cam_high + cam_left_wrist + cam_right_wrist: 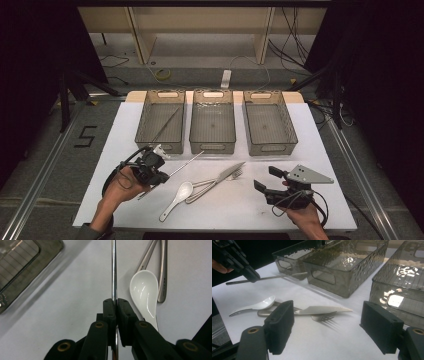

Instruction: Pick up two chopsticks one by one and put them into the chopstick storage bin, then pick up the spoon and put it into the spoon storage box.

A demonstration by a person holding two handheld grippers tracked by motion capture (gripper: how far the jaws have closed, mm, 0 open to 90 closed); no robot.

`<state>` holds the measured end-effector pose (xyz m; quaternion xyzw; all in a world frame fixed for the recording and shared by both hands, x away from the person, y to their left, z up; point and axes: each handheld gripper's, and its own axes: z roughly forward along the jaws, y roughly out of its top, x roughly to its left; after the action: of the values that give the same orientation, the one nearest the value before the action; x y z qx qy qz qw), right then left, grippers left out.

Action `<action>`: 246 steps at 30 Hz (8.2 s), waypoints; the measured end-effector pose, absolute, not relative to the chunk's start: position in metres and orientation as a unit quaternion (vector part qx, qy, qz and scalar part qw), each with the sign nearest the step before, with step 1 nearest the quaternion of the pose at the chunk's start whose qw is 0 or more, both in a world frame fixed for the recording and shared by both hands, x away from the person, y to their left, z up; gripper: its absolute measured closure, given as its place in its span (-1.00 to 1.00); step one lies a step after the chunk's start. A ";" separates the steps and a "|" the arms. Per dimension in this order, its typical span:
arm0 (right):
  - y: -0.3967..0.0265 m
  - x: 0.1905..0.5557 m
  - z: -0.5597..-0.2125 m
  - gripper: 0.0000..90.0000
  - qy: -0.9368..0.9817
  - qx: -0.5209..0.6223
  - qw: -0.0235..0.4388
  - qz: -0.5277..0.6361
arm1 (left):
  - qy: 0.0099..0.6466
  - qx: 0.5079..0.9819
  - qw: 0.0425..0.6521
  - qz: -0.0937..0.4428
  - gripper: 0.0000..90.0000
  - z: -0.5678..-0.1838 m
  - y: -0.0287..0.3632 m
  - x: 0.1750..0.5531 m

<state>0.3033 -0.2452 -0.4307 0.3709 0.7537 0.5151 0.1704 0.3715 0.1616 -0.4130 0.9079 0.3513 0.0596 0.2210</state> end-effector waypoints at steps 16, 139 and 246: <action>-0.245 0.304 -0.431 -0.39 0.753 0.373 0.169 0.515 | 0.392 0.868 0.292 0.089 0.88 -0.400 0.189 0.387; -0.247 0.305 -0.433 -0.39 0.751 0.375 0.164 0.518 | 0.528 0.757 0.352 0.154 -0.45 -0.384 0.215 0.535; -0.247 0.305 -0.432 -0.39 0.753 0.374 0.170 0.514 | 0.403 0.893 0.201 0.019 -0.35 -0.451 0.140 0.345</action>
<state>0.3053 -0.2472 -0.4322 0.3738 0.7528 0.5144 0.1702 0.3449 0.1404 -0.4508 0.8927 0.4031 0.0186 0.2007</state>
